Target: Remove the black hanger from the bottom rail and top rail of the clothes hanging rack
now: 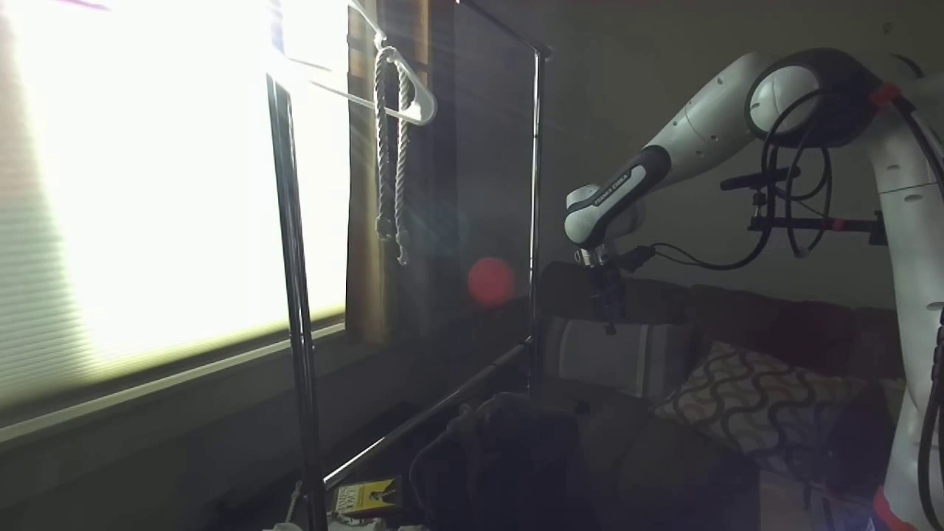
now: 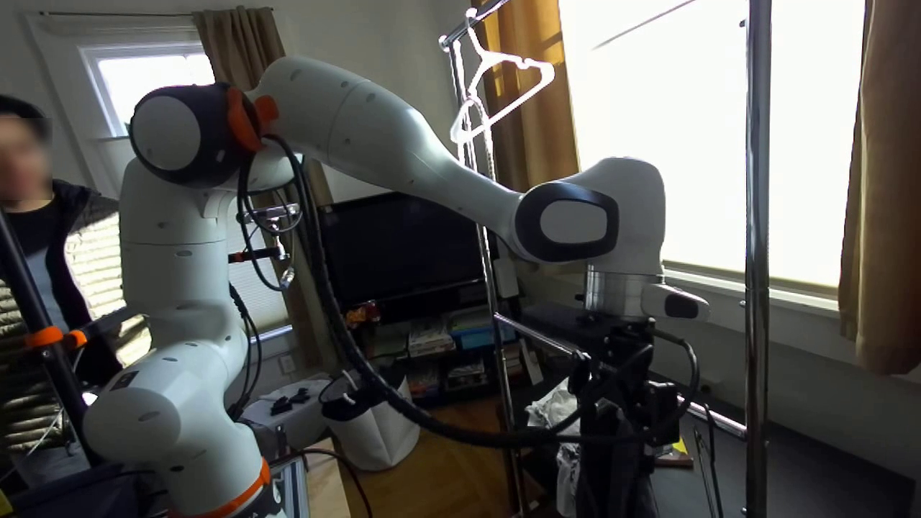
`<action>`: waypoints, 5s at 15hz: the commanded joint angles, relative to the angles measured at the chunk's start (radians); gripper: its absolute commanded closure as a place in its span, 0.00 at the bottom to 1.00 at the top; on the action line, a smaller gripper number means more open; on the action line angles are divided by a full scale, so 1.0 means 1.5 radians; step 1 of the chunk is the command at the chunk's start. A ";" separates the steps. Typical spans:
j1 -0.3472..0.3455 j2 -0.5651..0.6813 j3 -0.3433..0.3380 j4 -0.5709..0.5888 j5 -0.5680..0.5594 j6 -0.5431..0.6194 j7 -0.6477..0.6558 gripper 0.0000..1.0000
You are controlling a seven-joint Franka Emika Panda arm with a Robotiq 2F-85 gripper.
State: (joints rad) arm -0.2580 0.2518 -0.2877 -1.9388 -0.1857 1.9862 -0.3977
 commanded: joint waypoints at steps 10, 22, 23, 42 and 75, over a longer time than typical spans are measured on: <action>-0.271 0.344 0.177 0.298 0.263 0.162 -0.554 0.00; -0.358 0.387 0.268 0.294 0.368 0.140 -0.764 0.00; -0.378 0.389 0.276 0.288 0.386 0.136 -0.813 0.00; -0.388 0.406 0.278 0.180 0.644 0.246 -1.054 0.09; -0.397 0.307 0.183 0.127 0.479 0.208 -1.200 0.99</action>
State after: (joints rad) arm -0.8305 0.8198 -0.0015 -1.6277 0.6033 2.3233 -2.1072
